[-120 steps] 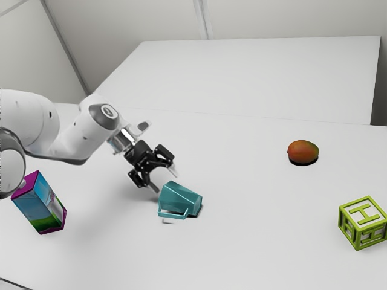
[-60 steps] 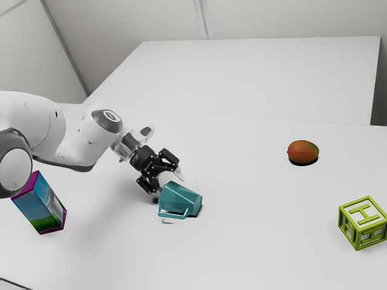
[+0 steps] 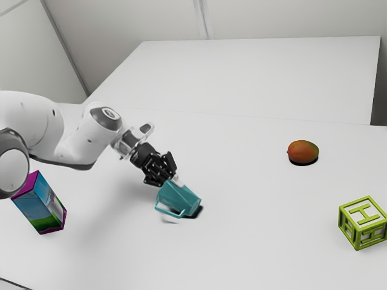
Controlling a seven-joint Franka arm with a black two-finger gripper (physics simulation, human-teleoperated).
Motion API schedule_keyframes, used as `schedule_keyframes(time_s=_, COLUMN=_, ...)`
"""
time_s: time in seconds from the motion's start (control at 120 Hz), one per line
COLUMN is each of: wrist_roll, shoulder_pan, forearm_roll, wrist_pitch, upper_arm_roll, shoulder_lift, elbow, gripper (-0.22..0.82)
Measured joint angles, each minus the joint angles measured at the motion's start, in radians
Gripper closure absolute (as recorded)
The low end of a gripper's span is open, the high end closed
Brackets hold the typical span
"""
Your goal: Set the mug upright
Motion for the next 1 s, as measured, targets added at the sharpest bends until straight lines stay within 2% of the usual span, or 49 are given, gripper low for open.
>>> schedule_keyframes(time_s=0.133, wrist_roll=0.006, shoulder_pan=-0.006, forearm_roll=-0.007, wrist_pitch=-0.001, upper_arm_roll=0.000, shoulder_lift=-0.020, elbow=-0.009, gripper=0.75)
schedule_keyframes(time_s=0.325, wrist_roll=0.007, shoulder_pan=-0.019, forearm_roll=-0.002, wrist_pitch=0.001, upper_arm_roll=0.000, shoulder_lift=-0.080, elbow=-0.035, gripper=0.76)
schedule_keyframes(time_s=0.5, wrist_roll=-0.005, shoulder_pan=-0.015, forearm_roll=0.091, wrist_pitch=0.020, upper_arm_roll=0.000, shoulder_lift=-0.141, elbow=-0.036, gripper=0.76)
schedule_keyframes(time_s=1.0, wrist_roll=-0.027, shoulder_pan=-0.082, forearm_roll=0.408, wrist_pitch=0.285, upper_arm_roll=0.006, shoulder_lift=-0.201, elbow=-0.032, gripper=0.77)
